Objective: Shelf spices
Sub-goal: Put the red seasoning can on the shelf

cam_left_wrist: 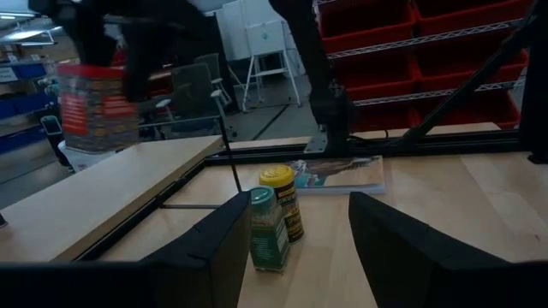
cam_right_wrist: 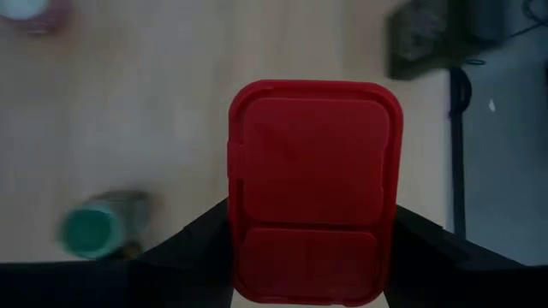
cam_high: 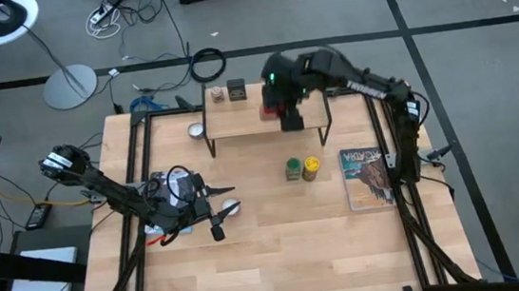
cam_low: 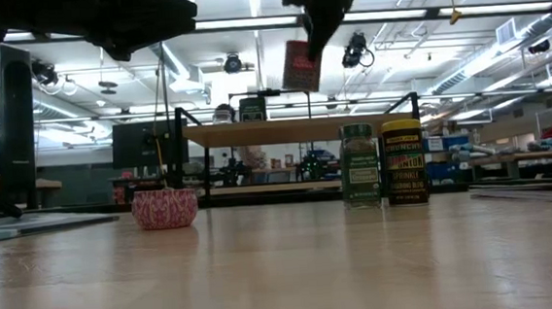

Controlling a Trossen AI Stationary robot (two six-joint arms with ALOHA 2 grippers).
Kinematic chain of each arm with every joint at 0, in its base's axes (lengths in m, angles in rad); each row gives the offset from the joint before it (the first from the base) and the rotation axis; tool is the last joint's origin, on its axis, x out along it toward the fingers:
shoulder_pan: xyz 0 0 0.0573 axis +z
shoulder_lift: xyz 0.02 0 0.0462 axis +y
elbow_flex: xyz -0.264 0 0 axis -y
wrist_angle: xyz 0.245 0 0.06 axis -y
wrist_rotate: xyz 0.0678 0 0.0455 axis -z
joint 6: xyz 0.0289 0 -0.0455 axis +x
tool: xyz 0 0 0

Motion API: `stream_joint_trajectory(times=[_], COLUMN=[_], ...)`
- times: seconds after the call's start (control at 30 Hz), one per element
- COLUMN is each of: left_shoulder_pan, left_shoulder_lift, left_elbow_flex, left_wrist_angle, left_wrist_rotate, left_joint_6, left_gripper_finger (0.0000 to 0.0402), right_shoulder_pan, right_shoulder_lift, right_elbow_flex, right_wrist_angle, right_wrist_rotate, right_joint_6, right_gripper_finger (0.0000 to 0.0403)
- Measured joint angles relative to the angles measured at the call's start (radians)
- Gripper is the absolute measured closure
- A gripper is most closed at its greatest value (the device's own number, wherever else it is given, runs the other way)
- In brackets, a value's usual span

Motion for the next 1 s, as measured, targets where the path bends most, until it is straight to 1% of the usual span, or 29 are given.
stream_joint_trajectory(times=[0.2,0.4,0.53,0.8,1.0], left_shoulder_pan=[0.002,0.01,0.025,0.074,0.092], left_shoulder_lift=[0.0,0.0,0.0,0.0,0.0], left_elbow_flex=[0.0,0.0,0.0,0.0,0.0], left_wrist_angle=[0.0,0.0,-0.028,-0.166,-0.214], left_wrist_rotate=[0.0,-0.001,-0.002,-0.001,0.004], left_joint_6=[0.023,0.027,0.017,-0.088,-0.13], left_gripper_finger=[0.02,0.02,0.02,0.02,0.02], right_shoulder_pan=[-0.147,-0.22,-0.241,-0.242,-0.246], right_shoulder_lift=[0.0,0.024,0.051,0.105,0.127], right_elbow_flex=[0.0,0.001,0.001,0.001,0.001], right_wrist_angle=[0.082,0.154,0.159,0.168,0.189], right_wrist_rotate=[-0.079,-0.176,-0.21,-0.215,-0.217], right_joint_6=[-0.102,-0.157,-0.184,-0.222,-0.235], right_gripper_finger=[0.0186,0.0186,0.0186,0.0186,0.0186])
